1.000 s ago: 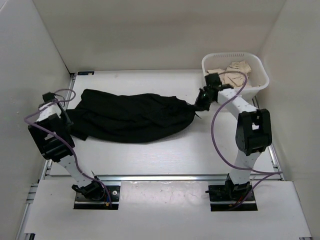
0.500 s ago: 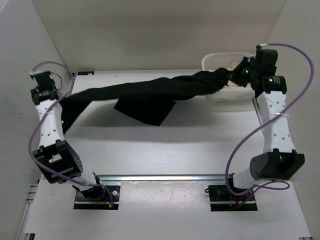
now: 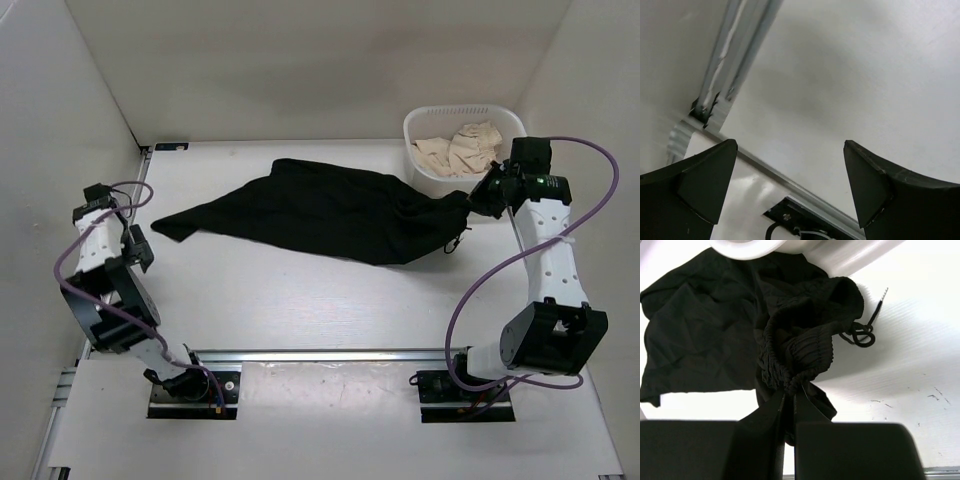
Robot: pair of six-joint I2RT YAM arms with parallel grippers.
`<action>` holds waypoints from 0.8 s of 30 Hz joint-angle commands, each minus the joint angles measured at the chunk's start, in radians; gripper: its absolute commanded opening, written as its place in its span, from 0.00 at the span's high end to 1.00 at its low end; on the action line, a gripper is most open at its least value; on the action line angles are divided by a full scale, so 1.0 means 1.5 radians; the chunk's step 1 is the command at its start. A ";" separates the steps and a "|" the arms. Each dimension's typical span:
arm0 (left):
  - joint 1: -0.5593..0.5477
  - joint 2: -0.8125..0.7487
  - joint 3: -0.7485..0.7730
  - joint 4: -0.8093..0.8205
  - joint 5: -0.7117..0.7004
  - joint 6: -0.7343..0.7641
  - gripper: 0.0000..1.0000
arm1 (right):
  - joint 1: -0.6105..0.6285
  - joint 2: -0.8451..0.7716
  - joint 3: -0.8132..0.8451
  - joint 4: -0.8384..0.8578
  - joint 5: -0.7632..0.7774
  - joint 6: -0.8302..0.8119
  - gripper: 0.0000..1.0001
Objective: Fold and stack the trousers
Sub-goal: Flatten the trousers out
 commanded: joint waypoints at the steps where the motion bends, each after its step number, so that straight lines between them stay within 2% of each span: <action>1: 0.000 0.081 0.082 -0.010 0.101 -0.001 0.00 | -0.006 -0.025 0.007 0.003 0.012 -0.023 1.00; 3: 0.000 0.115 0.168 -0.010 0.181 -0.001 0.00 | -0.012 -0.025 0.007 -0.003 0.018 -0.030 1.00; 6: -0.026 0.190 0.270 -0.010 0.235 -0.001 0.03 | -0.025 -0.025 0.007 -0.015 0.042 -0.047 1.00; 13: -0.064 0.351 0.437 -0.010 0.210 -0.001 0.05 | -0.051 -0.038 -0.026 -0.036 0.055 -0.076 1.00; 22: -0.064 0.492 0.463 -0.010 0.310 -0.001 0.04 | -0.057 -0.044 -0.048 -0.042 0.075 -0.088 1.00; 24: -0.064 0.521 0.470 -0.010 0.310 -0.001 0.10 | -0.057 -0.044 -0.048 -0.042 0.075 -0.088 1.00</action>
